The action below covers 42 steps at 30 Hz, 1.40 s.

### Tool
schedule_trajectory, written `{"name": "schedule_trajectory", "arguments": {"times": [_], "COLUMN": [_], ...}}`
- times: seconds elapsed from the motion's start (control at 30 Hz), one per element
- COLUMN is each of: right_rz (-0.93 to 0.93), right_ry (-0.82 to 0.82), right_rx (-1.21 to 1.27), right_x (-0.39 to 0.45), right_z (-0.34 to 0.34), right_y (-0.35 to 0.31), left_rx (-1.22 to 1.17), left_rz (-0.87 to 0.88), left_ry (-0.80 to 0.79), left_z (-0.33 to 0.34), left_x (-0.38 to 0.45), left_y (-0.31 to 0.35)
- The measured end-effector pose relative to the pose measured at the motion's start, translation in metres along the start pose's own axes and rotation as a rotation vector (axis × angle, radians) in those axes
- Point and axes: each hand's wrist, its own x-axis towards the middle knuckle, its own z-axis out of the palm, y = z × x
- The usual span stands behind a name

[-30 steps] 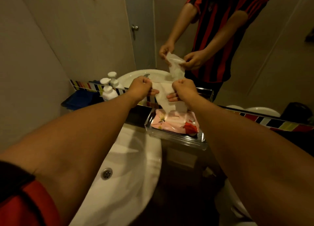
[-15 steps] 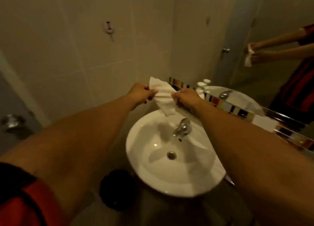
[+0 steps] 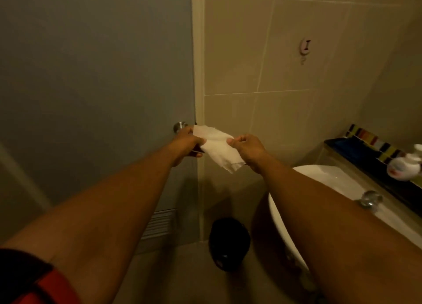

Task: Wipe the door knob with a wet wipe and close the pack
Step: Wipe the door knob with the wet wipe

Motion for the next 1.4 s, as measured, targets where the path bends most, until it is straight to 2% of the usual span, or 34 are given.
{"name": "schedule_trajectory", "arguments": {"times": [0.23,0.37,0.53,0.7,0.93,1.2,1.4], "right_rz": [0.105,0.147,0.213,0.223,0.208,0.191,0.259], "right_ry": [-0.286,-0.302,-0.305,-0.403,-0.501,-0.508,-0.607], "right_rx": [0.039,0.097,0.047,-0.033,-0.047,0.134,0.180], "right_x": [0.015,0.037,0.073,0.112,0.163,0.194,0.204], "right_z": [0.065,0.085,0.101,0.103,0.111,0.119,0.115], "right_y": [0.004,0.012,0.023,0.036,0.053,0.074,0.075], "left_rx": [-0.087,-0.022,-0.040,-0.002,0.075,0.123,0.060], "left_rz": [-0.059,-0.097,-0.164,-0.264,-0.190,-0.139,-0.274], "left_ry": [0.140,0.142,0.153,0.243,0.366,0.359,0.361], "left_z": [-0.060,-0.078,-0.081,-0.079,-0.070,-0.071,-0.063], "left_x": [-0.003,0.012,0.045,0.081,0.113,0.123,0.129], "left_y": [-0.041,-0.054,-0.067,-0.087,-0.100,-0.105,-0.095]}}
